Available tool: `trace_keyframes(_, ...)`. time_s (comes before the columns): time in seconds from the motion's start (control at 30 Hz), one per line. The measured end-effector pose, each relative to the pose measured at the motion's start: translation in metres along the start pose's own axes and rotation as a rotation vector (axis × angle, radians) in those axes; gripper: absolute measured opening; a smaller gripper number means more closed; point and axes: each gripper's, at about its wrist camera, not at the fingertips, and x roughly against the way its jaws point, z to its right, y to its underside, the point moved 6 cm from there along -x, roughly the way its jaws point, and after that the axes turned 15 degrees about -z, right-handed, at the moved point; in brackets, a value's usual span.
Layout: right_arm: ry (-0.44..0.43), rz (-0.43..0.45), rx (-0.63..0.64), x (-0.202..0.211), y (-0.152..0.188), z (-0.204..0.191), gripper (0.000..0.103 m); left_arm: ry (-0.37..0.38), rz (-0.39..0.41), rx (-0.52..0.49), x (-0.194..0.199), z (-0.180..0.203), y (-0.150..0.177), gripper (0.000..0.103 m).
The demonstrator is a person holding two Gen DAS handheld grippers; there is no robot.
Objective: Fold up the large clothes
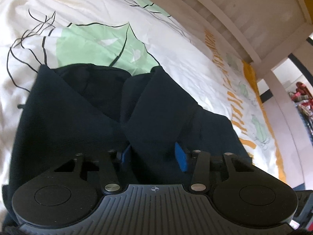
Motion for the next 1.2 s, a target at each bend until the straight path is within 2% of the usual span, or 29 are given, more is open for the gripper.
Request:
trace_keyframes(0.07,0.0,0.0,0.0,0.001,0.001,0.002,0.023,0.009,0.003,-0.012,-0.001,0.006,0.003,0.042)
trace_keyframes(0.1,0.0,0.001,-0.001,0.001,0.0,0.002,0.024,0.02,0.004,-0.021,-0.001,0.008,0.005,0.03)
trace_keyframes(0.13,0.001,0.001,-0.002,0.002,0.0,0.002,0.025,0.022,0.011,-0.03,0.0,0.011,0.005,0.008)
trace_keyframes(0.17,0.002,0.001,-0.002,0.002,0.0,0.001,0.025,0.011,0.024,-0.038,0.002,0.013,0.005,0.004)
trace_keyframes(0.27,0.005,0.009,0.013,0.009,-0.005,-0.004,0.024,0.033,0.088,-0.04,0.02,0.022,0.002,0.004)
trace_keyframes(0.33,-0.007,0.067,0.049,0.027,-0.01,-0.012,0.021,0.087,0.123,-0.053,0.038,0.03,0.004,0.004)
trace_keyframes(0.37,-0.011,0.097,0.068,0.037,-0.012,-0.016,0.021,0.09,0.133,-0.075,0.045,0.034,0.007,0.004)
trace_keyframes(0.47,-0.021,0.114,0.072,0.053,-0.012,-0.017,0.022,0.036,0.116,-0.094,0.041,0.028,0.017,0.005)
trace_keyframes(0.57,0.035,0.024,0.025,0.029,-0.001,0.001,0.026,-0.023,0.032,-0.045,0.012,0.008,0.025,0.008)
trace_keyframes(0.6,0.06,-0.013,0.001,0.018,0.005,0.009,0.028,-0.05,0.006,-0.043,0.002,0.002,0.028,0.014)
trace_keyframes(0.77,0.078,-0.007,-0.001,0.008,0.011,0.014,0.028,-0.061,0.05,-0.122,-0.003,-0.003,0.036,0.018)
trace_keyframes(0.87,0.1,-0.011,0.033,0.007,0.01,0.009,0.034,-0.077,0.071,-0.129,0.004,0.0,0.038,0.027)
trace_keyframes(0.97,0.095,-0.002,0.05,0.009,0.01,0.003,0.056,-0.102,0.11,-0.173,0.02,0.007,0.043,0.045)
trace_keyframes(1.0,0.107,0.002,0.059,0.011,0.011,0.0,0.076,-0.117,0.124,-0.188,0.025,0.01,0.044,0.058)
trace_keyframes(1.03,0.114,0.011,0.075,0.013,0.013,-0.003,0.087,-0.14,0.141,-0.202,0.031,0.012,0.045,0.07)
trace_keyframes(1.2,0.152,0.051,0.106,0.031,0.02,-0.008,0.091,-0.184,0.188,-0.228,0.055,0.02,0.054,0.084)
